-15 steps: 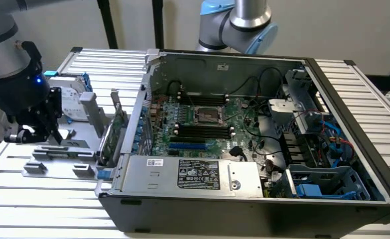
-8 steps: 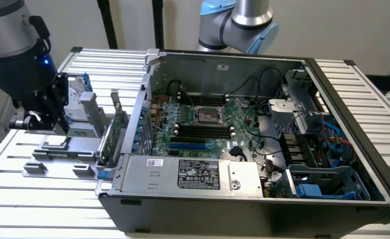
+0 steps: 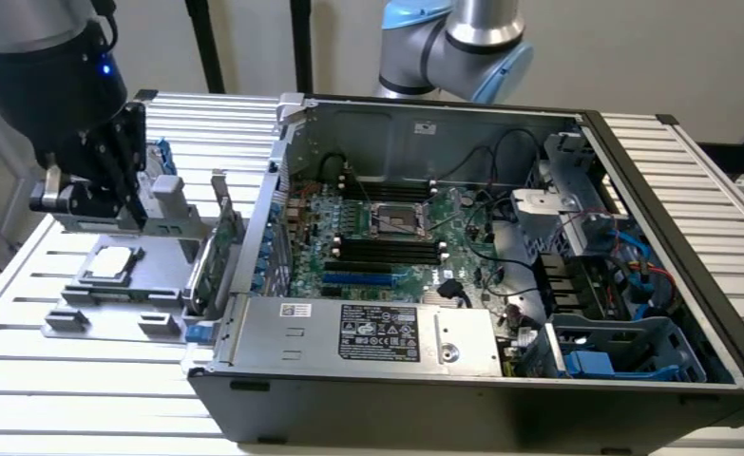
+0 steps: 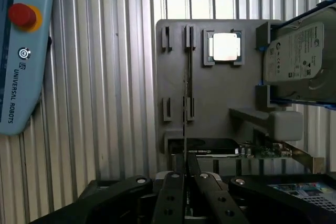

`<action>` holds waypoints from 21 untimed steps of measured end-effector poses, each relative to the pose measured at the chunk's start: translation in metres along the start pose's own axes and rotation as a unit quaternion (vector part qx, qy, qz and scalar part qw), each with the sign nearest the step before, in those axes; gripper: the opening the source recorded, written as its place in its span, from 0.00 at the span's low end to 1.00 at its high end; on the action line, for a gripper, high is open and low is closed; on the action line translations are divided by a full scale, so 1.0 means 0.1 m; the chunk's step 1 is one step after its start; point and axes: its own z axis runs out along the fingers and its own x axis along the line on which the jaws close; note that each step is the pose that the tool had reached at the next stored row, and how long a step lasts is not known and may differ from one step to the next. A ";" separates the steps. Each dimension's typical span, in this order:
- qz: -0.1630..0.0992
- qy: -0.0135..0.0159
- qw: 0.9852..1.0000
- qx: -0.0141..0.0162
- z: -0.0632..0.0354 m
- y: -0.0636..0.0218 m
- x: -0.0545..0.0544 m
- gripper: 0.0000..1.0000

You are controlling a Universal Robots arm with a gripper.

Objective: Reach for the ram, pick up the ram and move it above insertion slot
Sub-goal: 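Pick up the ram and move it above insertion slot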

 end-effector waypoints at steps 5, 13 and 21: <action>-0.002 -0.002 1.000 -0.001 -0.226 -0.183 -0.02 0.13; -0.002 -0.012 1.000 -0.002 -0.294 -0.545 -0.04 0.13; -0.005 -0.022 1.000 -0.003 -0.304 -0.902 -0.05 0.13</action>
